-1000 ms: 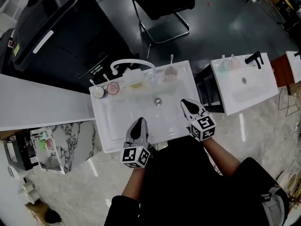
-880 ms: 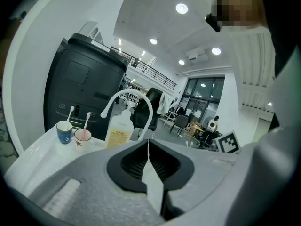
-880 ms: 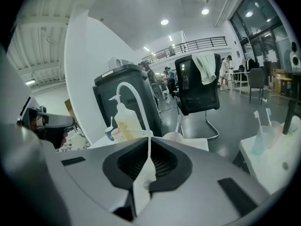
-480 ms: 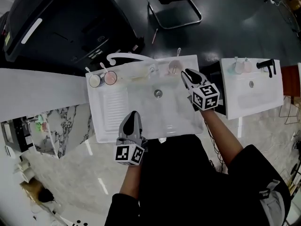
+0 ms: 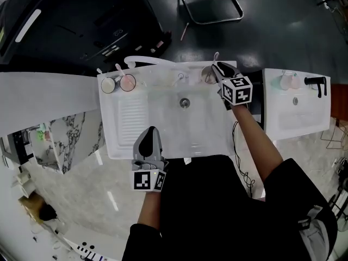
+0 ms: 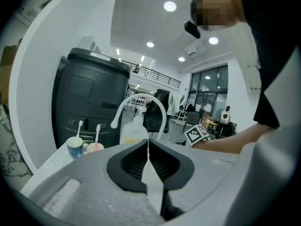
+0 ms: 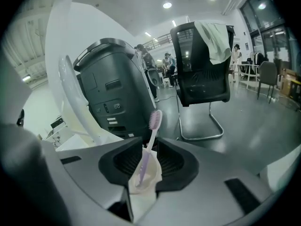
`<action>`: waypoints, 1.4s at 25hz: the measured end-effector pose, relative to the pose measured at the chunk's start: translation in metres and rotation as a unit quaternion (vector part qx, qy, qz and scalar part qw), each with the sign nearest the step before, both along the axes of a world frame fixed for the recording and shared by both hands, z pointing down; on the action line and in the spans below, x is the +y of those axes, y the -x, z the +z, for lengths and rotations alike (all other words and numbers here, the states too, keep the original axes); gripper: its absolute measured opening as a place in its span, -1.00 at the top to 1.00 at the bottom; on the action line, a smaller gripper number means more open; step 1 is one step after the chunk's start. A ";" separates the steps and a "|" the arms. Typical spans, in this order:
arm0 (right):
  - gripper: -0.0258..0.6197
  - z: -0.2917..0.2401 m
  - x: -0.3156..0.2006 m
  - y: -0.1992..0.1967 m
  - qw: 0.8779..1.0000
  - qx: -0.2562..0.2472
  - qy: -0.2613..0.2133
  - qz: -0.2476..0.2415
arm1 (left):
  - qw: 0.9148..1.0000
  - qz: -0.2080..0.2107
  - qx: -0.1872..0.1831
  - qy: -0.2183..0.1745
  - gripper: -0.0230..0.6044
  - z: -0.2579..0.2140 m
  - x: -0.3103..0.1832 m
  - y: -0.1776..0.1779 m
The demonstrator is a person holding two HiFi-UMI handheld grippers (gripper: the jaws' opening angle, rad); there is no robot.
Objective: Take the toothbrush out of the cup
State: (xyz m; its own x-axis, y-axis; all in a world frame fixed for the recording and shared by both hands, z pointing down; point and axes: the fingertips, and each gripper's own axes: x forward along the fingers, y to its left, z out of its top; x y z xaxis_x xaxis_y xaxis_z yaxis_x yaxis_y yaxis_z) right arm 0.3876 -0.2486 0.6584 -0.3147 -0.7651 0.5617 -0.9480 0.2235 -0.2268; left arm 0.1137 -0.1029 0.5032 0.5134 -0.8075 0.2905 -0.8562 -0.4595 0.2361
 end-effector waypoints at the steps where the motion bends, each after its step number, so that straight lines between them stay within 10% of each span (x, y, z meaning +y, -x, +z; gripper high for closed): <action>1: 0.68 0.004 -0.003 0.001 1.000 -0.001 0.003 0.000 | 1.000 0.007 0.003 -0.004 0.85 -0.001 0.001 -0.005; 5: 0.68 0.014 -0.012 0.001 1.000 -0.011 0.011 0.007 | 0.999 -0.005 0.048 0.007 0.85 0.003 0.003 -0.012; 20: 0.85 -0.007 -0.014 0.007 0.999 -0.006 -0.032 0.021 | 0.998 -0.057 0.037 0.016 0.85 0.011 0.009 0.017; 35: 0.86 -0.129 0.032 0.036 0.990 0.028 -0.130 0.044 | 0.996 -0.041 0.080 -0.025 0.86 -0.027 0.036 0.084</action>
